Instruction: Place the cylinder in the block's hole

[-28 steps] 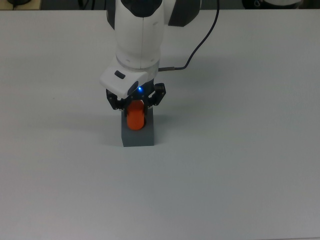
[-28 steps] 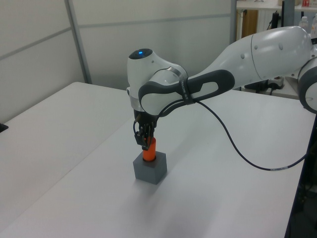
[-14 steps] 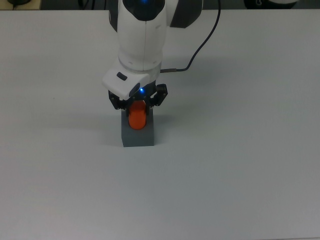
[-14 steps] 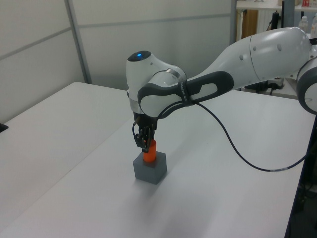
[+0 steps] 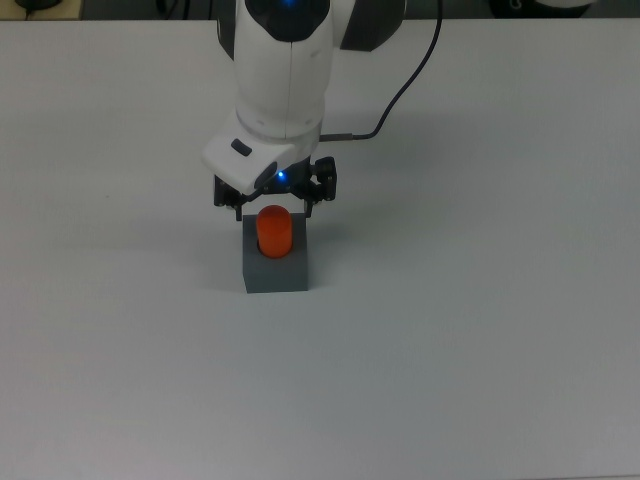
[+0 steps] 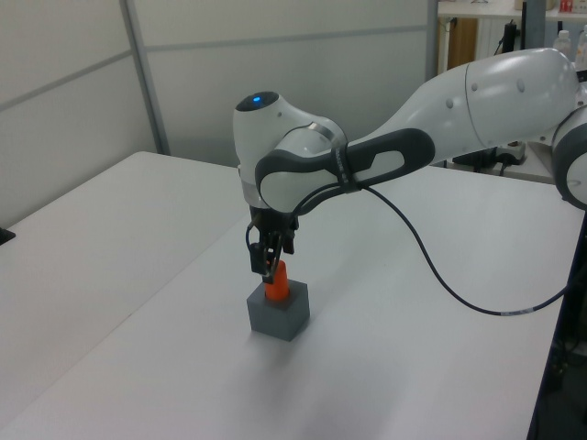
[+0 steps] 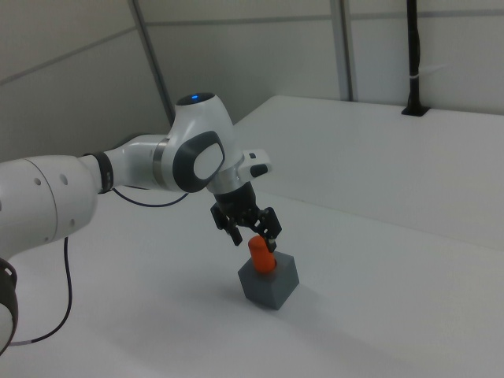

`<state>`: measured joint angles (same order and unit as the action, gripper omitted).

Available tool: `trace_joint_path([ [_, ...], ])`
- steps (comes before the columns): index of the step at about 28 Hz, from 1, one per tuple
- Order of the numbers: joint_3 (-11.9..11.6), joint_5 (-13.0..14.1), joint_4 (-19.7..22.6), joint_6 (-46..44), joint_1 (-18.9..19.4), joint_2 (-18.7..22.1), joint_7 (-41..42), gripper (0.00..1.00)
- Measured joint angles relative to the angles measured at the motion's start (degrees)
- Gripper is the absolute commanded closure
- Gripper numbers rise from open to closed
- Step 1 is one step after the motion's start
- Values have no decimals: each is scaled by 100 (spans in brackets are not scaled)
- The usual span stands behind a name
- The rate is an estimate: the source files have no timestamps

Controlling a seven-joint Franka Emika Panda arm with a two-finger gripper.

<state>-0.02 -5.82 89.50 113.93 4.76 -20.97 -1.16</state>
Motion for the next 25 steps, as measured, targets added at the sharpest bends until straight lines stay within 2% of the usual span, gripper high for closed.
trace_joint_path([
  [6,-3,0,-75,-490,-1,323,-258,0],
  [13,-71,16,-108,-1542,-10,1077,-296,0],
  [17,-206,193,-94,-1943,-14,1502,-301,0],
  [21,-355,313,65,-2127,-17,1938,-301,0],
  [25,-364,320,399,-2126,11,2224,-301,0],
])
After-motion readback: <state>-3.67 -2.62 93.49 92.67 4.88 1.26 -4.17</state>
